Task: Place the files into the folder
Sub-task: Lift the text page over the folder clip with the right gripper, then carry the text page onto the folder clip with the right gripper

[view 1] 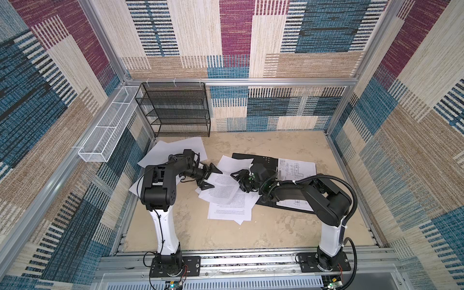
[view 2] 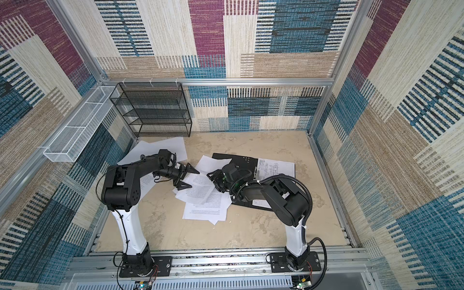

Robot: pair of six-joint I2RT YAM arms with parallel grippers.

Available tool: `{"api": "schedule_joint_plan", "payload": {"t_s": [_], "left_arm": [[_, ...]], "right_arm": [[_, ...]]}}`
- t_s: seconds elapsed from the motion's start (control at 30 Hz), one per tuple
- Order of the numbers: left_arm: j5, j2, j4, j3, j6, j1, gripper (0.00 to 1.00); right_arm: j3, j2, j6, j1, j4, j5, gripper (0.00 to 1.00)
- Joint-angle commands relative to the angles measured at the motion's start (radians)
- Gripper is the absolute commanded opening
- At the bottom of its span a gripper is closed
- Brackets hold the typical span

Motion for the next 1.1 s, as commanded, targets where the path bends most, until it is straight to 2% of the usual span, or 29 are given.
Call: {"api": "schedule_joint_plan", "payload": {"t_s": [0.0,0.2,0.3,0.53,0.57,0.67,0.83,0.93,1.07], "left_arm": [[-0.424,0.048,-0.063,-0.034,0.025,0.001,0.95],[-0.426,0.044,-0.063,-0.033,0.025,0.003,0.95],[-0.427,0.043,-0.062,-0.033,0.026,0.003,0.95],[-0.422,0.039,-0.062,-0.030,0.027,0.004,0.95],[-0.422,0.035,-0.061,-0.026,0.028,0.004,0.95],[-0.401,-0.004,-0.063,0.001,0.056,-0.003,0.96],[-0.246,-0.179,-0.013,0.053,0.101,-0.042,0.99],[-0.167,-0.305,0.041,0.031,0.070,-0.049,0.99],[-0.185,-0.476,0.021,0.023,0.056,-0.054,0.99]], "right_arm": [[0.016,-0.009,0.025,0.008,-0.063,0.032,0.41],[0.048,-0.034,0.025,0.017,-0.202,0.066,0.27],[0.050,-0.037,0.038,0.018,-0.230,0.070,0.18],[0.050,-0.034,0.057,0.023,-0.245,0.070,0.05],[0.060,-0.032,0.043,0.022,-0.248,0.070,0.00],[0.140,-0.019,-0.067,0.022,-0.304,0.075,0.00],[0.323,0.007,-0.316,-0.014,-0.452,-0.005,0.00],[0.413,-0.025,-0.471,-0.055,-0.563,-0.038,0.00],[0.406,-0.121,-0.638,-0.174,-0.650,-0.188,0.00]]}}
